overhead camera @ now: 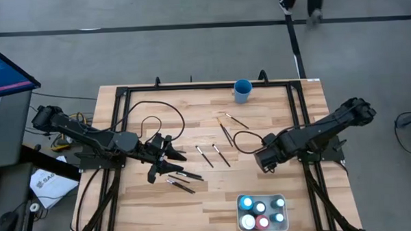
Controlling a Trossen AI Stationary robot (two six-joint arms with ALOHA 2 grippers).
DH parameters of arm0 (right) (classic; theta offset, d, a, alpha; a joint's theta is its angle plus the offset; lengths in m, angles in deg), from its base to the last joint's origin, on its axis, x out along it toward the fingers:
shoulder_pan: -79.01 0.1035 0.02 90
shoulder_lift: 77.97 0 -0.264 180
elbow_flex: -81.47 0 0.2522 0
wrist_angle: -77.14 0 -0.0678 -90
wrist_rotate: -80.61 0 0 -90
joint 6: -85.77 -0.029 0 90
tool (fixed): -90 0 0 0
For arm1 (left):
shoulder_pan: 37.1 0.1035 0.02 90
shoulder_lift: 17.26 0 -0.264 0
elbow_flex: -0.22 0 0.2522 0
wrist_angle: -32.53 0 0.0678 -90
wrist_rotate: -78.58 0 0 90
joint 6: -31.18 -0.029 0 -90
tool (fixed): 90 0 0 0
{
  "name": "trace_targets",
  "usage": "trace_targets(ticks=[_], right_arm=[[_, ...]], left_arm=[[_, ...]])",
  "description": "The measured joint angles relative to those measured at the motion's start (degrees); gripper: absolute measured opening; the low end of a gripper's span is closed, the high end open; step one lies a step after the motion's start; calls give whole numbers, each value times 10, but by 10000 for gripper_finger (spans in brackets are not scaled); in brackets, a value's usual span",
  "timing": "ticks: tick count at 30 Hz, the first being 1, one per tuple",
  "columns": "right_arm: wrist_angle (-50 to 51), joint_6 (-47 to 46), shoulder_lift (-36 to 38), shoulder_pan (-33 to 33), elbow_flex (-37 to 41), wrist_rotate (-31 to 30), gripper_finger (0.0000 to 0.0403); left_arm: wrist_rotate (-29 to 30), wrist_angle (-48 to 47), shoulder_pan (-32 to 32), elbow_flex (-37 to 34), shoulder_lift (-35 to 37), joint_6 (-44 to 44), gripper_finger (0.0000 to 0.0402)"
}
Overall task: Pick & Place Paint Supplies
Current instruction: Put the small blue paint bottle into the white bin
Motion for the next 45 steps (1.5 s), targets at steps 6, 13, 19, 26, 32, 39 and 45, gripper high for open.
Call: trace_targets(ticks=[6, 13, 19, 26, 32, 39, 45], right_arm=[[-59, 2, 0, 1, 33, 16, 234], [-50, 2, 0, 1, 34, 18, 191], [-41, 6, 0, 1, 34, 18, 131], [-41, 15, 0, 1, 33, 18, 111], [-22, 16, 0, 11, -9, 11, 115], [23, 8, 0, 55, -116, 3, 115], [27, -46, 0, 115, -203, 3, 117]], left_arm=[[0, 0, 0, 0, 0, 0, 182], [0, 0, 0, 0, 0, 0, 182], [3, 0, 0, 0, 0, 0, 182], [3, 0, 0, 0, 0, 0, 182], [3, 0, 0, 0, 0, 0, 182], [3, 0, 0, 0, 0, 6, 182], [2, 1, 0, 0, 0, 6, 182]])
